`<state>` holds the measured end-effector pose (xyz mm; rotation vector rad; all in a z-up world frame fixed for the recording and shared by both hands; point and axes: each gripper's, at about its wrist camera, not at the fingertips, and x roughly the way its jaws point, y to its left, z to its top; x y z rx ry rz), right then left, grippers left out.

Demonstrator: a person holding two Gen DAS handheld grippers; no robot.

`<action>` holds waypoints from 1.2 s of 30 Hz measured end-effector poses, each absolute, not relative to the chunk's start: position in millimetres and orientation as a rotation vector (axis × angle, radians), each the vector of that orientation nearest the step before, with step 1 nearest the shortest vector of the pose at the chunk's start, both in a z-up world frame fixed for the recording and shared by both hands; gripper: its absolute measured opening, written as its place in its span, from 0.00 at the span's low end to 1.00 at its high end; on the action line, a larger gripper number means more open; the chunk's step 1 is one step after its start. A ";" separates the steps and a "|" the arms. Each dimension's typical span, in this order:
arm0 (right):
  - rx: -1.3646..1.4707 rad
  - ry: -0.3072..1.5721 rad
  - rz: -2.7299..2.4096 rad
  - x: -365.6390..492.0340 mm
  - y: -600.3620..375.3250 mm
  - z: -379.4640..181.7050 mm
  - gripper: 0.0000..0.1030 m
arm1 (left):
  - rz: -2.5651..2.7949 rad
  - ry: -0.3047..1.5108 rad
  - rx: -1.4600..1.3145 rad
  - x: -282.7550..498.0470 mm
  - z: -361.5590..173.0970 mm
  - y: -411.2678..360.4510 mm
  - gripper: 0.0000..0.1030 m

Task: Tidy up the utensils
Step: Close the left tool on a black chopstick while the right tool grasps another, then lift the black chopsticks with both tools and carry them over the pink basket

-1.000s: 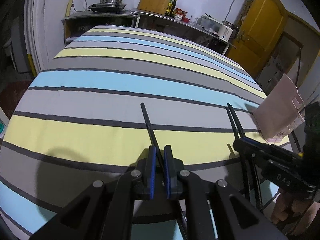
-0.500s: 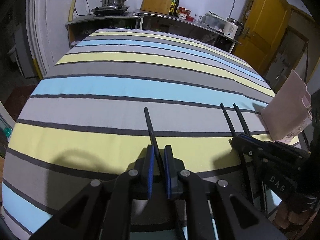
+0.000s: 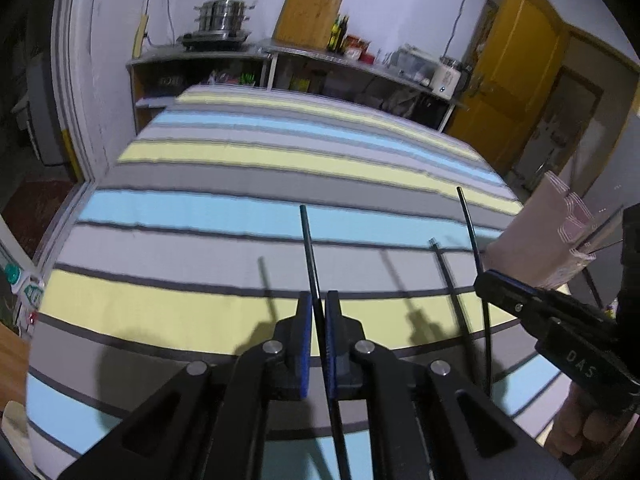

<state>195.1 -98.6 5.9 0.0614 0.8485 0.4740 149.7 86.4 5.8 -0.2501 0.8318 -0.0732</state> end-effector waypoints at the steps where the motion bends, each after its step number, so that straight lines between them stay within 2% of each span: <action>1: 0.068 0.838 0.477 195.0 -98.5 11.4 0.06 | -0.081 0.819 -0.252 146.6 12.7 86.1 0.06; 14: 0.124 0.680 0.477 156.5 -126.5 78.0 0.06 | -0.176 0.689 -0.249 117.8 86.7 75.8 0.05; 36: 0.189 0.568 0.386 117.6 -188.8 113.6 0.06 | -0.333 0.645 -0.183 119.8 134.6 20.5 0.05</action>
